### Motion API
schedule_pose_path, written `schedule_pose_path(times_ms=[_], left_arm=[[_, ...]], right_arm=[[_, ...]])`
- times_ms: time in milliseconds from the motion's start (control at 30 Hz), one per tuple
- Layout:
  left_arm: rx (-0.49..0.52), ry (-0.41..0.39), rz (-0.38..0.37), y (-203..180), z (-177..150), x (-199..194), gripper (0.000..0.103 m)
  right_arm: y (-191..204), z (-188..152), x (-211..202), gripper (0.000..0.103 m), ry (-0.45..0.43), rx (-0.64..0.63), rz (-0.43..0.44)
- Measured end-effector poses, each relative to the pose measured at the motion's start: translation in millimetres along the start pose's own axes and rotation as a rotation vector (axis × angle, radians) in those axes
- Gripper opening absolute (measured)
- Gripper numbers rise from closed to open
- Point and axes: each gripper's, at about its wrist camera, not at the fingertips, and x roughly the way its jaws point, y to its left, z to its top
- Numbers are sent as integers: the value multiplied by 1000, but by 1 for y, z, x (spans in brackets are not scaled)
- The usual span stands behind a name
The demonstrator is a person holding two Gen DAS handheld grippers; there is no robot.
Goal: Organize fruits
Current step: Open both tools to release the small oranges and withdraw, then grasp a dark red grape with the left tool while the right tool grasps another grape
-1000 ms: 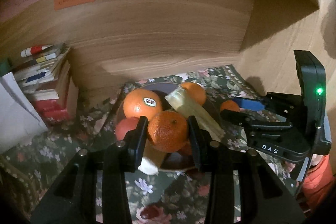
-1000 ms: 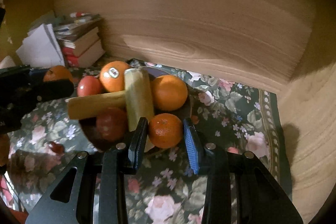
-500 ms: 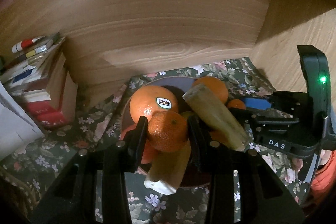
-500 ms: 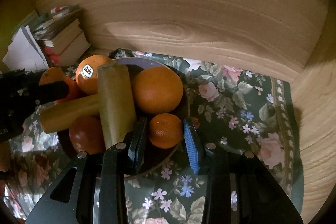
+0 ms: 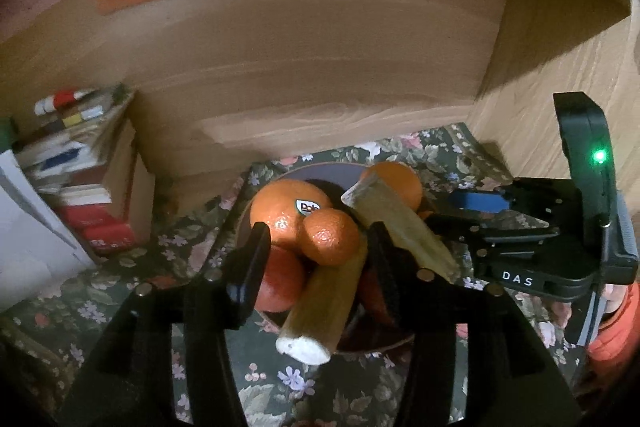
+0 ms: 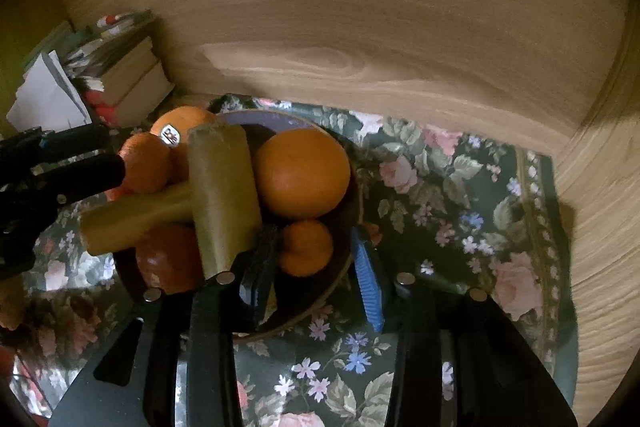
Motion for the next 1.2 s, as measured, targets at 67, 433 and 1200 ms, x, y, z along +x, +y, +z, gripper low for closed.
schedule_pose_path(times_ms=[67,433,1200], left_arm=[[-4,-18,1,2,-2,-11,53],[-11,-53,26,22,-26,-64,66],[-49,167,-25,33,-119,-39,67]], right_arm=[[3,0,-9,38,-18,-5,1],[37,-10,-61,42,-119,-70,46],[88,-61,-21,43,47,-117,130]])
